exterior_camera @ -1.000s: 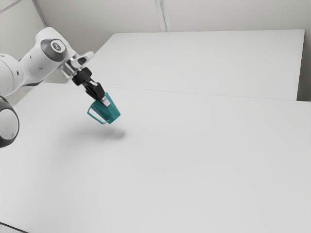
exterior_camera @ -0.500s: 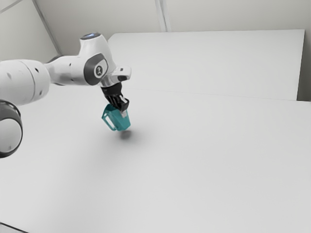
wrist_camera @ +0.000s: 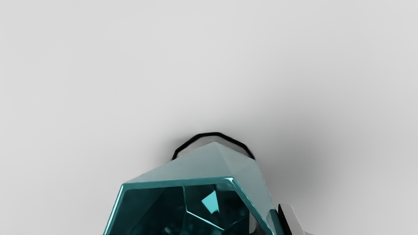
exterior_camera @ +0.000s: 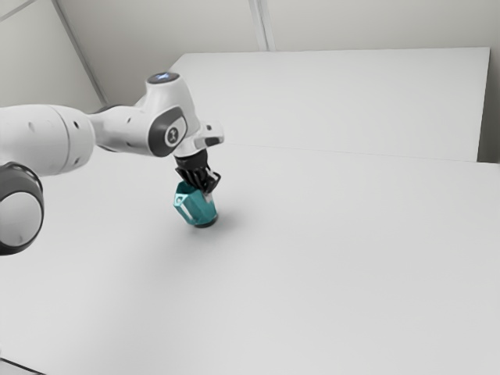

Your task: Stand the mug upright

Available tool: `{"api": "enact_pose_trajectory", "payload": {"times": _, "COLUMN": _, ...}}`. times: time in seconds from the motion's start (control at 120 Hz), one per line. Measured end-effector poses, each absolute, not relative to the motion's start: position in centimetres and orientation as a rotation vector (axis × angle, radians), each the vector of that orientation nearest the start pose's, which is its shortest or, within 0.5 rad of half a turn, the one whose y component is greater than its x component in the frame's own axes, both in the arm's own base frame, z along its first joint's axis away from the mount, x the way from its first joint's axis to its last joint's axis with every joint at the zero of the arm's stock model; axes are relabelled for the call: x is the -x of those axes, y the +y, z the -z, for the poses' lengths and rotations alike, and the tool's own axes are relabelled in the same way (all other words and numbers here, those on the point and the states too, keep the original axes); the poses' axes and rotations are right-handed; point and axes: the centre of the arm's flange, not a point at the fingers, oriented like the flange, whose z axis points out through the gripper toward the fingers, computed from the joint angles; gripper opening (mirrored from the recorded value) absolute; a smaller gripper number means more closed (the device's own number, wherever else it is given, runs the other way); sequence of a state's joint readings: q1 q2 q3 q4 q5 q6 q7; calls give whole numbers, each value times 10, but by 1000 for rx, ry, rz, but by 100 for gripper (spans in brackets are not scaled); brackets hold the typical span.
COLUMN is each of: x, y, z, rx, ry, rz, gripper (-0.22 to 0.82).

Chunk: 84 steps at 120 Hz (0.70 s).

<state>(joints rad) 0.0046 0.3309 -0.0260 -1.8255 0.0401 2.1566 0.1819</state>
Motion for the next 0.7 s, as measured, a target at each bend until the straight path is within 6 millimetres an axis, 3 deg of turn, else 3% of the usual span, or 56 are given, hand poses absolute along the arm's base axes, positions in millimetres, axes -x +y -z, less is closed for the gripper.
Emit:
{"api": "enact_pose_trajectory", "payload": {"times": 0.1, "x": -635, "y": -11, "z": -353, "rx": 3100, "ry": 314, "rz": -2, "gripper": -13}}
{"api": "enact_pose_trajectory", "payload": {"times": 0.275, "x": -635, "y": -12, "z": -354, "rx": 3110, "ry": 273, "rz": 2, "gripper": 24}}
{"api": "enact_pose_trajectory", "payload": {"times": 0.425, "x": -634, "y": -19, "z": -364, "rx": 3112, "ry": 263, "rz": 19, "gripper": 42}}
{"api": "enact_pose_trajectory", "payload": {"times": 0.608, "x": -626, "y": -24, "z": -413, "rx": 3120, "ry": 247, "rz": 60, "gripper": 53}}
{"api": "enact_pose_trajectory", "payload": {"times": 0.7, "x": -632, "y": -21, "z": -458, "rx": 3121, "ry": 227, "rz": 102, "gripper": 56}}
